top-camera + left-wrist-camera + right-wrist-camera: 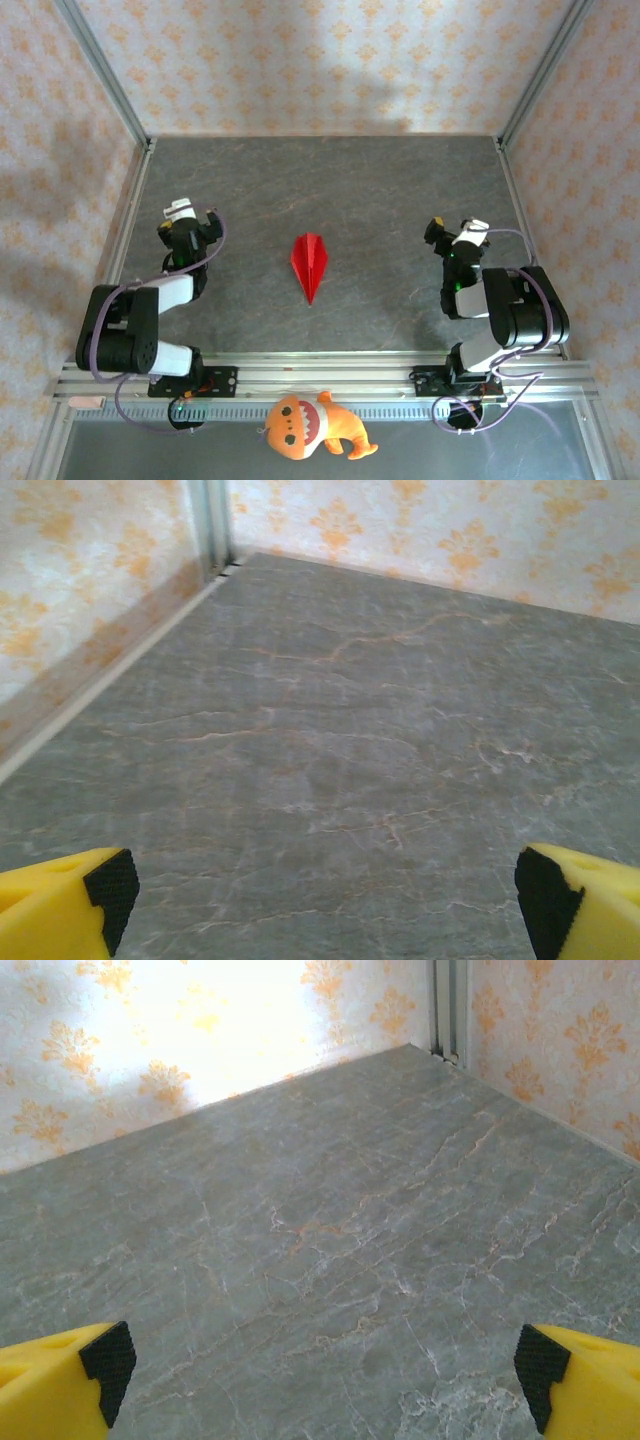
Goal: Fold a paper plane with a square sheet of paper (pick it up from the middle)
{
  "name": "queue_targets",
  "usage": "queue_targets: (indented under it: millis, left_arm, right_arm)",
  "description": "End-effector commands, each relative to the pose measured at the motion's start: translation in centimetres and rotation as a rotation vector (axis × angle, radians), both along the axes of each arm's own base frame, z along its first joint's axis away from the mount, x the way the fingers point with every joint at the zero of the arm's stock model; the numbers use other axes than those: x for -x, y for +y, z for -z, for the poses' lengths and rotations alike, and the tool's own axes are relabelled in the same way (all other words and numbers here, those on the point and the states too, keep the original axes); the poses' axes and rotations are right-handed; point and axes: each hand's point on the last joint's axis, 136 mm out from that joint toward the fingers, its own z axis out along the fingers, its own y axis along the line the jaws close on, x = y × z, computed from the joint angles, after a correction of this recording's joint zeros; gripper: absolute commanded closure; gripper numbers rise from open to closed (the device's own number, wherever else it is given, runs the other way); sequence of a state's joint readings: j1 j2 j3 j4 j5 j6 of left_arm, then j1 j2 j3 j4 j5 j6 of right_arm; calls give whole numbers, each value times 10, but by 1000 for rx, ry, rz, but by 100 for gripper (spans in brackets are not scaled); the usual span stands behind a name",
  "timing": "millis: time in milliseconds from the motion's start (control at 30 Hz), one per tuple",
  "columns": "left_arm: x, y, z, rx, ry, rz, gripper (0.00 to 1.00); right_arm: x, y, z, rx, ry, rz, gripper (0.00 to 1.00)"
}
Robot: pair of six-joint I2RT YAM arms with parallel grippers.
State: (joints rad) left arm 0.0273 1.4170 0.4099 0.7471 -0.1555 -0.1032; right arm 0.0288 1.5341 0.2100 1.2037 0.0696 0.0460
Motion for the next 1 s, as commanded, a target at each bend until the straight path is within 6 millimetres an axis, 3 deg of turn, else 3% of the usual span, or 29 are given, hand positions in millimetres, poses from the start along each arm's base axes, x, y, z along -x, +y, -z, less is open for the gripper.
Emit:
queue_targets:
  millis: [0,233,300,967]
  left_arm:
    - [-11,-16,-14,-13,-111,114,0]
    - [5,-39,-11,-57,-196,243,2]
    - [11,-36,-13,-59,-224,222,4]
    - [6,-35,-8,-72,-178,192,1]
  right_arm:
    - [-4,-1,-22,20,-85,18,0]
    - [-4,0,-21,21,-75,15,0]
    - [-4,0,-21,24,-72,16,0]
    - [-5,1,-21,30,-71,16,0]
